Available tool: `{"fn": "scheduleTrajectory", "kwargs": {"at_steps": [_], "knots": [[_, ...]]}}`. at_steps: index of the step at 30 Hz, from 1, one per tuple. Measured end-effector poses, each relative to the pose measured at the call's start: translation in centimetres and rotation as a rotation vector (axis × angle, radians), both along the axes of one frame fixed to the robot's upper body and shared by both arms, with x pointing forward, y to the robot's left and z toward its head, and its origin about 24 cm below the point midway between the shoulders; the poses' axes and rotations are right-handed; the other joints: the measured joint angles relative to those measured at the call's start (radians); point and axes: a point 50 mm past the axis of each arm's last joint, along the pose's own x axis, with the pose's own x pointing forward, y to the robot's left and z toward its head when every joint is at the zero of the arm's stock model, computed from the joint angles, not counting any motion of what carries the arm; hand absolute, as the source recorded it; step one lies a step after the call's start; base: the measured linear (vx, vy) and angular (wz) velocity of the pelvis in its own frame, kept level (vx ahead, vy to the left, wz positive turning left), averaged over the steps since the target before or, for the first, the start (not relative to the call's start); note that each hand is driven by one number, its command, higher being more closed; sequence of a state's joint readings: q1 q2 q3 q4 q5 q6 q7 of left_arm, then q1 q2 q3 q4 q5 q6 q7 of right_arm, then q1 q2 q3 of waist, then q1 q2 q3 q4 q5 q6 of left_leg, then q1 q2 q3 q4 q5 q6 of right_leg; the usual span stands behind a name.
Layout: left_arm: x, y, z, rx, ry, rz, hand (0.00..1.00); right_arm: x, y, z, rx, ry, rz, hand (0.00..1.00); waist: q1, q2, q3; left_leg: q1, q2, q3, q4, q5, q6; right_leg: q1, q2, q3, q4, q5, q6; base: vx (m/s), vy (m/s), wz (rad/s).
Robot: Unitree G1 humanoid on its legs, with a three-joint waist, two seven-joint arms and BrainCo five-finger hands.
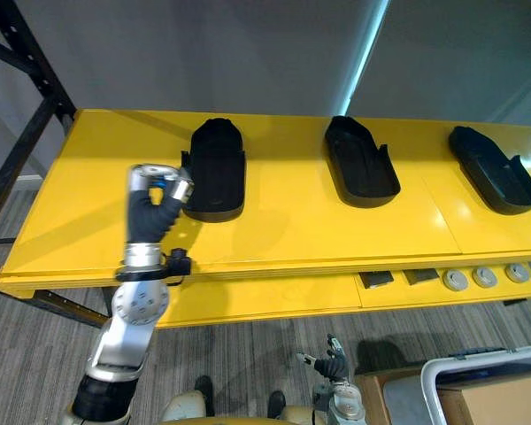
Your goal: Walk over and take plastic housings, then place them on the shelf
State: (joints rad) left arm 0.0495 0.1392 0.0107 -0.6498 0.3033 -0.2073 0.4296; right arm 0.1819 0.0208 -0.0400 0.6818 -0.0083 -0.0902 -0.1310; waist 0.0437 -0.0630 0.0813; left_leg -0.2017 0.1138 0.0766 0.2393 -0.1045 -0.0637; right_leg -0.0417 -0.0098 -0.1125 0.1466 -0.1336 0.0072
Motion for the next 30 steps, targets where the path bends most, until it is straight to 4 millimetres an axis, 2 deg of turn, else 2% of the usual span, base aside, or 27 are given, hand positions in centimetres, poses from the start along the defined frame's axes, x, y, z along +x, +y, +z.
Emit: {"fn": "scheduleTrajectory", "kwargs": {"at_steps": [2,3,5,6,8,9,10,11,12,14,19,22,24,30], "knots": [[-1.6,2.8,-1.1,-0.084,0.028,0.14,1.0,0.0,0.1,-0.1,0.003,0.006,0.0,0.0,0.001,0.001,-0.001,0.009,-0.017,-0.04,-0.023,0.014,0.001,0.017,-0.01,-0.043,0.005,-0.015,-0.001,-0.01,-0.029,0.54],[-1.7,3.1,-1.4,-0.093,0.038,0.156,1.0,0.0,0.1,-0.1,0.003,0.006,0.0,0.0,0.002,0.001,-0.001,0.009,-0.018,-0.042,-0.024,0.014,0.001,0.018,-0.011,-0.046,0.005,-0.015,-0.001,-0.01,-0.026,0.33],[-3.2,5.2,-3.7,-0.197,0.141,0.262,1.0,0.3,0.2,0.0,0.004,-0.001,0.003,0.0,0.017,0.001,-0.002,0.008,-0.022,-0.049,-0.028,0.018,0.001,0.02,-0.013,-0.058,0.009,-0.021,-0.003,-0.01,-0.013,0.16],[-3.4,5.6,-4.5,-0.23,0.175,0.278,1.0,0.4,0.2,0.0,0.003,-0.004,0.003,0.0,0.025,0.001,-0.002,0.009,-0.022,-0.049,-0.028,0.018,0.001,0.02,-0.013,-0.058,0.009,-0.021,-0.003,-0.01,-0.007,0.09],[-4.0,7.0,-8.4,-0.36,0.341,0.337,1.0,0.5,0.2,0.1,0.004,-0.006,0.006,0.0,0.029,0.001,-0.002,0.008,-0.025,-0.057,-0.026,0.019,0.001,0.027,-0.015,-0.072,0.009,-0.024,-0.004,-0.01,-0.011,0.14],[-4.2,7.3,-9.5,-0.392,0.394,0.346,1.0,0.6,0.2,0.1,0.004,-0.008,0.007,0.0,0.029,0.0,-0.003,0.008,-0.025,-0.059,-0.026,0.019,0.001,0.029,-0.015,-0.075,0.009,-0.025,-0.004,-0.01,-0.012,0.15],[-4.3,7.5,-12.0,-0.44,0.508,0.362,1.0,0.6,0.2,0.1,0.002,-0.008,0.008,0.0,0.029,0.0,-0.003,0.01,-0.026,-0.059,-0.025,0.018,0.001,0.034,-0.016,-0.079,0.009,-0.028,-0.004,0.0,-0.01,0.09],[-4.5,7.6,-14.7,-0.487,0.631,0.373,0.0,0.5,0.2,0.1,0.002,-0.004,0.01,0.0,0.029,-0.001,-0.004,0.015,-0.026,-0.056,-0.025,0.018,0.002,0.037,-0.017,-0.079,0.012,-0.031,-0.004,0.0,-0.008,0.04],[-4.7,7.6,-16.1,-0.508,0.7,0.379,0.0,0.5,0.3,0.1,0.002,-0.002,0.011,0.0,0.029,-0.001,-0.004,0.018,-0.026,-0.054,-0.025,0.017,0.003,0.037,-0.018,-0.078,0.016,-0.034,-0.004,0.0,-0.006,-0.05],[-5.6,7.1,-21.0,-0.574,0.946,0.36,0.0,0.4,0.2,0.0,0.002,0.006,0.012,0.0,0.027,-0.002,-0.004,0.026,-0.026,-0.045,-0.021,0.014,0.007,0.035,-0.023,-0.072,0.034,-0.047,-0.002,0.01,-0.005,-0.07],[-7.5,5.3,-28.1,-0.653,1.329,0.284,0.0,0.3,0.2,-0.1,0.003,0.019,0.013,0.0,0.026,0.002,-0.005,0.038,-0.02,-0.026,-0.013,0.011,0.007,0.034,-0.028,-0.054,0.045,-0.053,-0.001,0.02,-0.003,-0.1],[-8.0,4.6,-29.8,-0.662,1.427,0.266,0.0,0.3,0.2,-0.1,0.003,0.017,0.012,0.0,0.024,0.004,-0.006,0.043,-0.018,-0.016,-0.012,0.008,0.007,0.033,-0.029,-0.047,0.048,-0.053,0.001,-0.01,0.003,-0.09],[-7.9,4.3,-30.3,-0.666,1.449,0.26,0.0,0.3,0.2,-0.1,0.003,0.018,0.01,0.0,0.024,0.009,-0.009,0.043,-0.017,-0.013,-0.012,0.008,0.007,0.032,-0.03,-0.045,0.049,-0.053,0.001,-0.01,0.003,-0.03],[-7.9,2.8,-31.7,-0.614,1.554,0.216,0.0,0.3,0.0,-0.1,0.003,0.021,-0.001,0.0,0.025,0.043,-0.029,0.054,-0.013,0.012,-0.02,0.008,0.007,0.02,-0.031,-0.02,0.061,-0.054,0.004,-0.02,0.006,-0.12]]}}
